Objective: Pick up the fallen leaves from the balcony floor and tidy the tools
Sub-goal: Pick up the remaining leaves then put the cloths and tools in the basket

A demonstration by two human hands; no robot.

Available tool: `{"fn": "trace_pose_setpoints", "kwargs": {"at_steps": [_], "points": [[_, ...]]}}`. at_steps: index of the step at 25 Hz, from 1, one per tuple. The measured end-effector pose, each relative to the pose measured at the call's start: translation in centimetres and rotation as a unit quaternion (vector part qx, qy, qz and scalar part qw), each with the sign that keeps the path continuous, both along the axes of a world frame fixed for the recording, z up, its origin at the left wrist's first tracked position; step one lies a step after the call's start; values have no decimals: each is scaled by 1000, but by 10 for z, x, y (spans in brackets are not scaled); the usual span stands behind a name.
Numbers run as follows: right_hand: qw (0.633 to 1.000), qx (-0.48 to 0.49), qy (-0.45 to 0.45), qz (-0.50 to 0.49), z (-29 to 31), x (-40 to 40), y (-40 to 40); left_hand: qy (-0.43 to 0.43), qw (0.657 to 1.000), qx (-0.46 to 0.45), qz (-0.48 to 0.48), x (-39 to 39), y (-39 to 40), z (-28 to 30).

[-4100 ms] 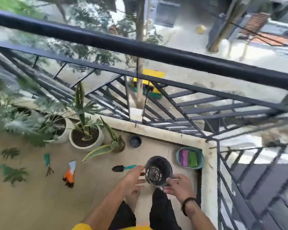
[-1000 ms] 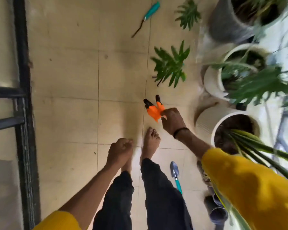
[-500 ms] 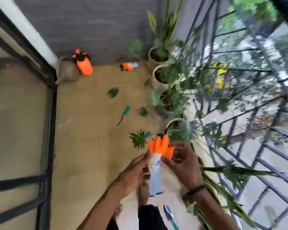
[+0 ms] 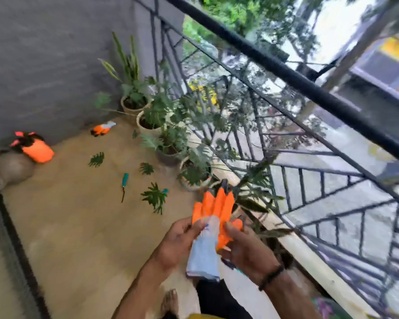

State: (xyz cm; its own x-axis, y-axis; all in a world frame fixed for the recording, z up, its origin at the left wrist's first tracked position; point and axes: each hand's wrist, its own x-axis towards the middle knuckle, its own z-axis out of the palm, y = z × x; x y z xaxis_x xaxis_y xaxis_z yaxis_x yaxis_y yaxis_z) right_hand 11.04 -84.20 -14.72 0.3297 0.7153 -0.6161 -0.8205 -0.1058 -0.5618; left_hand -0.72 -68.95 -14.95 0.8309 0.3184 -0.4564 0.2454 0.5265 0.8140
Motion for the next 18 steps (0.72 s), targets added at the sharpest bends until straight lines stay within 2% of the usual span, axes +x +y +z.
{"fn": "trace_pose_setpoints", "kwargs": {"at_steps": [2,5,9,11,12,13,14,16,17,18], "points": [[996,-30,-76,-24,6,-18,-41,11,999,40,-30,-15,-27,-4],[985,-68,-132,-83,14,-35,-98,36,999,23,-22,-14,-70,4],[965,-92,-145,-200,14,-43,-173,16,988,140,-63,10,-144,19],[954,-113,-194,-197,13,-44,-222,-26,964,218,-147,21,-183,31],[945,-126,-247,-176,15,-44,-251,-42,943,264,-199,28,-204,38],[924,-149,-319,-146,18,-43,-278,-58,919,304,-244,35,-223,45],[889,-182,-403,-116,21,-43,-306,-75,896,338,-278,40,-241,52],[786,-253,-559,-75,29,-44,-370,-105,866,361,-329,54,-297,68],[745,-272,-606,-65,31,-45,-397,-119,857,360,-350,61,-325,73],[732,-280,-617,-70,33,-48,-420,-137,843,364,-371,67,-353,79]]}}
